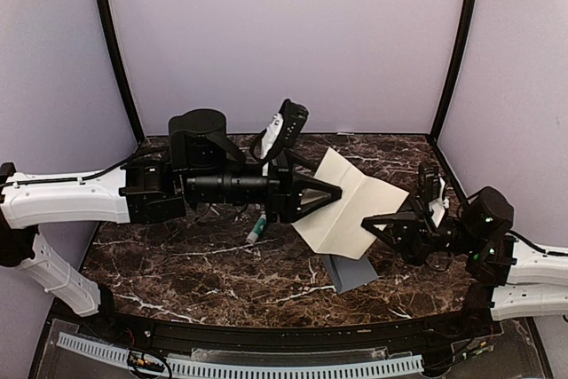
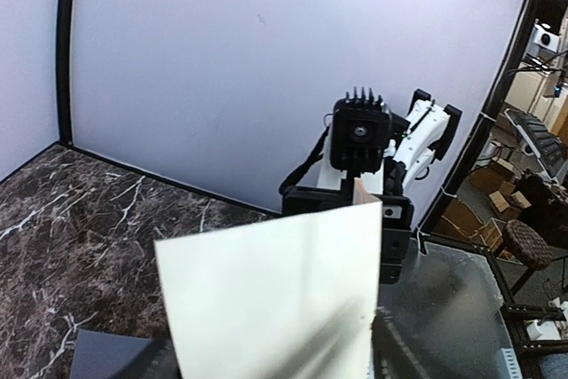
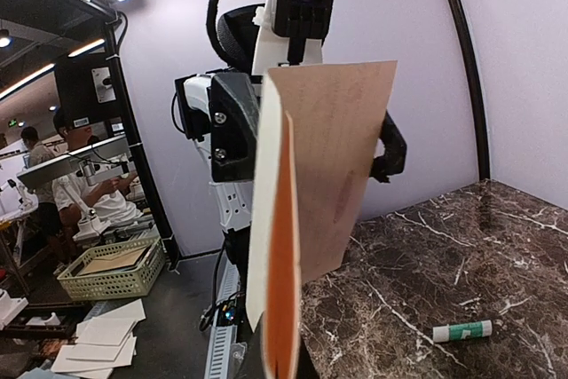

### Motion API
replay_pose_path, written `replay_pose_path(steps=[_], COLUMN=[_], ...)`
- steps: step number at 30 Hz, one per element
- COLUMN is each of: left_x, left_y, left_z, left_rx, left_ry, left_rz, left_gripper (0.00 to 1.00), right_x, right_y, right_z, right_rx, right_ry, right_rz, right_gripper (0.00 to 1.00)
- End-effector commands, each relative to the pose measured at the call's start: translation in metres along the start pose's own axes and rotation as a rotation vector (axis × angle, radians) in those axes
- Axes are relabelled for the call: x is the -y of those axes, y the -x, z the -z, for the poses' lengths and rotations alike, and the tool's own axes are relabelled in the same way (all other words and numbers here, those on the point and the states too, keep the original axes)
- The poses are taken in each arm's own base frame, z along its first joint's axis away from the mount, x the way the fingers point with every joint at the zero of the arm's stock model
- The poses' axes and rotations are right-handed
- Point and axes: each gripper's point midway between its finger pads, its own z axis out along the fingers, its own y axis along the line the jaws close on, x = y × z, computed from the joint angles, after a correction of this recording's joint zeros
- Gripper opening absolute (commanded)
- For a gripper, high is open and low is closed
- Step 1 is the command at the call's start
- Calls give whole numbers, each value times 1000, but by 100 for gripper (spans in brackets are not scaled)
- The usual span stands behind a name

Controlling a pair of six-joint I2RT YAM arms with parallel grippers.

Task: Place the letter into the envelope and seal it

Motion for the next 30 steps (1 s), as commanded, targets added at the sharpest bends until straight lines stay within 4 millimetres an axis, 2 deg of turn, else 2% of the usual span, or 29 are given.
replay_pose_path(steps=[1,2,6,7,9,11,14,21,30], left_x=[-17,-23,-42,-40,-35,-24,-13,-16,-17], left_y=[16,20,28,34,29,25,18,-5,-25], left_z=[21,26,53,63,72,75,73,50,22], left_rx=[32,43,65,83,78,74,68,17,-30], left_ry=[154,199,361,370,353,294,224,177,112], left_rz=[-37,-41,-55,-65,-88,-110,-118,-100,-66], left_gripper=[90,97,98,98,91,87,82,67,59], right_x=[7,9,26,33,49,54,52,48,38], right_y=[5,4,6,6,7,6,8,11,13], right_z=[1,1,1,1,1,-4,-12,-22,-25], right_rx=[14,13,19,19,18,2,-4,-12,-16], right_ry=[-53,-69,-163,-202,-290,-308,-276,-232,-173], right_rz=[-24,-30,-65,-82,-121,-147,-168,-175,-167], right_gripper=[0,0,0,0,0,0,0,0,0])
